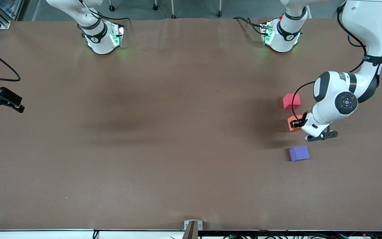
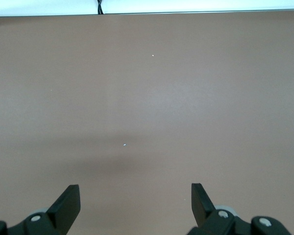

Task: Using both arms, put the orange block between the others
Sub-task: 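Carry the orange cube with the left gripper between the pink and purple cubes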

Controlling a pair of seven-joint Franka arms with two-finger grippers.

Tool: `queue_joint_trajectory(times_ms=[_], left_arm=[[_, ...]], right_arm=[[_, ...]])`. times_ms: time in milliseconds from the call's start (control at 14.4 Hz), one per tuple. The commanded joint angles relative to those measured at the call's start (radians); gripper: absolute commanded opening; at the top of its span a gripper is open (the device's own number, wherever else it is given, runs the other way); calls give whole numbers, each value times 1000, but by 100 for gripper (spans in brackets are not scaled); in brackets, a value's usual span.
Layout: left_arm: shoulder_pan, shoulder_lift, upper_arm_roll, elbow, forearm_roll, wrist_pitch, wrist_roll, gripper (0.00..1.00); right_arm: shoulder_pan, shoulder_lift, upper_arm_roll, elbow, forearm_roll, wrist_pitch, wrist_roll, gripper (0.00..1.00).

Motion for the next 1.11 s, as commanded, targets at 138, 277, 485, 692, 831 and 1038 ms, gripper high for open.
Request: queue_joint_trajectory(times_ms=[138, 277, 485, 692, 831, 1038], left_arm=[[13, 13, -7, -41, 0, 91, 34, 22], [13, 36, -6, -41, 0, 131, 34, 22], [13, 64, -3, -40, 0, 168, 33, 22], [12, 72, 0, -40, 24, 178, 31, 22], [21, 79, 2, -38, 43, 180, 30, 22], [21, 92, 2, -40, 43, 201, 19, 22]], right_arm=[[24, -10, -5, -14, 10, -6, 1, 100], [29, -4, -5, -14, 8, -6, 6, 100], [23, 2, -5, -14, 8, -6, 1, 100], [21, 7, -6, -13, 1, -5, 1, 100], [14, 7, -6, -13, -6, -5, 3, 100], [9, 7, -12, -14, -6, -17, -4, 100]])
